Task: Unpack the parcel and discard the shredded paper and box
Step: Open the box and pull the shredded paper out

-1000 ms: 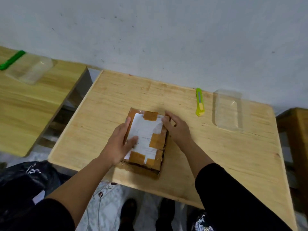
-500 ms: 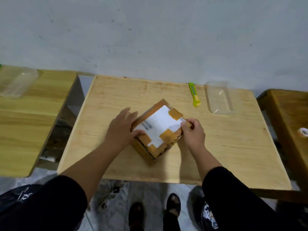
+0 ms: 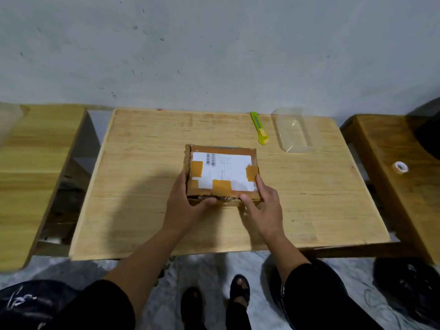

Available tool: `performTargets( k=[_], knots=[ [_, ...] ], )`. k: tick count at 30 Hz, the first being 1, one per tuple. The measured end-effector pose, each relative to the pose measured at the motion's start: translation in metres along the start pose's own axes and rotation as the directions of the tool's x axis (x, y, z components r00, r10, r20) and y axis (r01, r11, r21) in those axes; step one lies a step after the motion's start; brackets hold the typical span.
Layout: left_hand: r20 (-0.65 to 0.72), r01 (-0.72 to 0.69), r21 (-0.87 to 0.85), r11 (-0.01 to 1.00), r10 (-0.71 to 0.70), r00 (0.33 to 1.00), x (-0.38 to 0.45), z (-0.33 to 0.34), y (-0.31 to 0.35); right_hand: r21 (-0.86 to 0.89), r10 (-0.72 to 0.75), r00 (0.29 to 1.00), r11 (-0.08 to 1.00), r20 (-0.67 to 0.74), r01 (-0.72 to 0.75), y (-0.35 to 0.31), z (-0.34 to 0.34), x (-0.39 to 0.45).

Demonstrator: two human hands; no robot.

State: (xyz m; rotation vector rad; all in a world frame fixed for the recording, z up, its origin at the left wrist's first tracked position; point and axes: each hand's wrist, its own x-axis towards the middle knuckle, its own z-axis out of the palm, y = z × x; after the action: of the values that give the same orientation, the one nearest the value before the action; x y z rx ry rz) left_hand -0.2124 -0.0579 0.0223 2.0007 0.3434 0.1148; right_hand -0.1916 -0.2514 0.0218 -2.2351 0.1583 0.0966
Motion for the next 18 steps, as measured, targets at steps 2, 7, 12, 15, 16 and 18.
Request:
performTargets(
  k=[2, 7, 12, 15, 16, 18],
  knots=[
    [0.023, -0.007, 0.011, 1.000, 0.007, 1.000, 0.003, -0.002, -0.001, -0.033, -0.022, 1.000, 0.999, 0.020, 0.023, 0.001, -0.003, 0.001],
    [0.076, -0.013, 0.011, 1.000, 0.012, 0.997, 0.007, -0.005, 0.001, -0.081, -0.079, 0.996, 0.993, 0.036, 0.082, 0.002, -0.007, 0.003],
    [0.089, -0.027, 0.014, 1.000, 0.025, 0.996, 0.004, -0.007, -0.001, -0.138, -0.108, 0.994, 0.984, 0.022, 0.110, 0.000, -0.009, 0.006],
    [0.084, -0.017, 0.000, 1.000, 0.017, 0.996, 0.004, -0.006, 0.000, -0.147, -0.150, 0.988, 0.979, -0.045, 0.142, -0.003, -0.010, 0.006],
    [0.084, -0.013, -0.004, 1.000, 0.013, 0.996, 0.005, -0.006, -0.001, -0.149, -0.168, 0.984, 0.976, -0.068, 0.156, -0.005, -0.010, 0.006],
    [0.089, 0.009, -0.003, 1.000, -0.009, 0.996, 0.006, -0.007, -0.003, -0.131, -0.187, 0.977, 0.976, -0.104, 0.173, -0.011, -0.012, 0.006]
  ],
)
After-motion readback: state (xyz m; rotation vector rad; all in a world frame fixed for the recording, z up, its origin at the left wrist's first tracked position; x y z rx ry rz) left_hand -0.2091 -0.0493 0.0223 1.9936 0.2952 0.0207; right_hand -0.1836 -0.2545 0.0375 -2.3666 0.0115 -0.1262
